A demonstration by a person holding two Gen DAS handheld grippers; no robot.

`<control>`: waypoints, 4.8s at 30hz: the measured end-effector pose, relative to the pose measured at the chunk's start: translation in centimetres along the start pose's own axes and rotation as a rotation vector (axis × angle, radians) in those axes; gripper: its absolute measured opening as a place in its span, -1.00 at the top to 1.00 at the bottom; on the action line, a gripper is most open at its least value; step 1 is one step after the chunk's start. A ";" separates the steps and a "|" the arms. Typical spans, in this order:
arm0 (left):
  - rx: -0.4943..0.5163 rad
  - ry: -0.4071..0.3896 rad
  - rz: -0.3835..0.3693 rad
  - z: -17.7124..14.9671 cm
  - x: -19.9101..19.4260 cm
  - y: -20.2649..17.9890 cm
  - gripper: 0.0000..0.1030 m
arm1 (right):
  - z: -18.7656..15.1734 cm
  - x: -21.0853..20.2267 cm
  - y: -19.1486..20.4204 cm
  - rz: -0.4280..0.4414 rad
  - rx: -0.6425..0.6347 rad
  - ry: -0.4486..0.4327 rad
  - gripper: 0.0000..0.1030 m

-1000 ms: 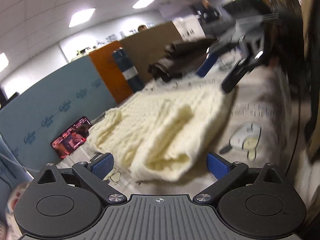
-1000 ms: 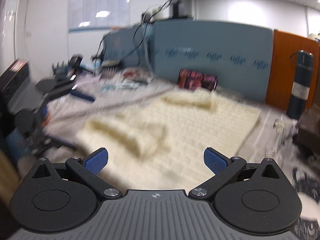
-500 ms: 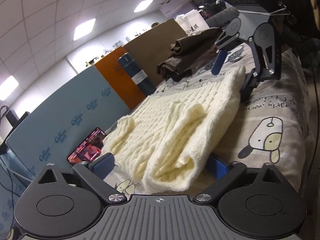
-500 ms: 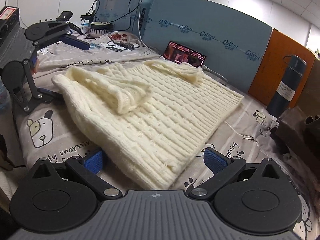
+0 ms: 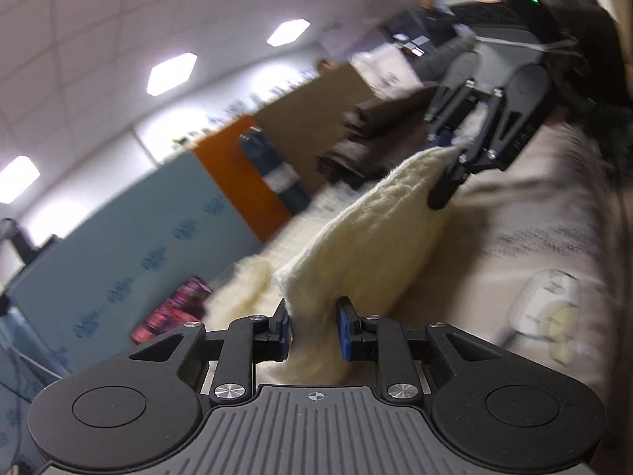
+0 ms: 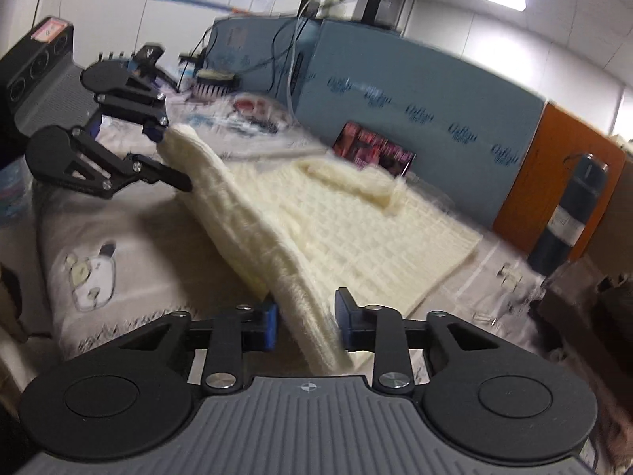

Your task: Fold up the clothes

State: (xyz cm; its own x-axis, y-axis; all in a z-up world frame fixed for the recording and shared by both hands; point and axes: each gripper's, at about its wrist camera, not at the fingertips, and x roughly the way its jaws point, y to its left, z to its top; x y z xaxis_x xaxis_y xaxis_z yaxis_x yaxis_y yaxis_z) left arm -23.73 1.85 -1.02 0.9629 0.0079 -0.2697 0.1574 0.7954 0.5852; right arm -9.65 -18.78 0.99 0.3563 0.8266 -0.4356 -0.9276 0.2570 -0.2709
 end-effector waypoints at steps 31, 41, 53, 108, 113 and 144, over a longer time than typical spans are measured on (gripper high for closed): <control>-0.422 0.140 0.124 -2.6 19.4 13.8 0.28 | 6.5 17.4 -11.3 -0.320 0.181 -0.044 0.56; -0.660 0.169 0.038 -4.1 16.1 15.5 -0.75 | 4.6 19.2 -12.2 -0.324 0.232 0.022 0.43; -0.682 0.289 0.065 -5.1 18.5 14.8 -0.96 | 4.0 17.5 -14.4 -0.406 0.399 0.007 -0.08; -1.448 0.149 -0.071 -6.4 16.0 11.3 0.00 | 0.2 18.6 -19.4 0.294 1.133 0.065 -0.45; -1.421 0.155 -0.066 -6.4 15.9 11.2 0.18 | 0.5 18.0 -18.5 0.269 1.121 0.089 0.11; -1.254 0.008 0.516 -11.8 -5.1 22.5 0.24 | 17.9 26.2 2.0 0.438 0.856 0.057 0.44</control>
State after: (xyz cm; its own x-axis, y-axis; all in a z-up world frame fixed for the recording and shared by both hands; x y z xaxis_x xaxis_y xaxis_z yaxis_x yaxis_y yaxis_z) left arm -27.67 26.86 4.49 0.8490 0.4705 -0.2404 -0.5263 0.7131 -0.4631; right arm -4.18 12.30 4.42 -0.0574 0.9165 -0.3959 -0.7389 0.2277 0.6341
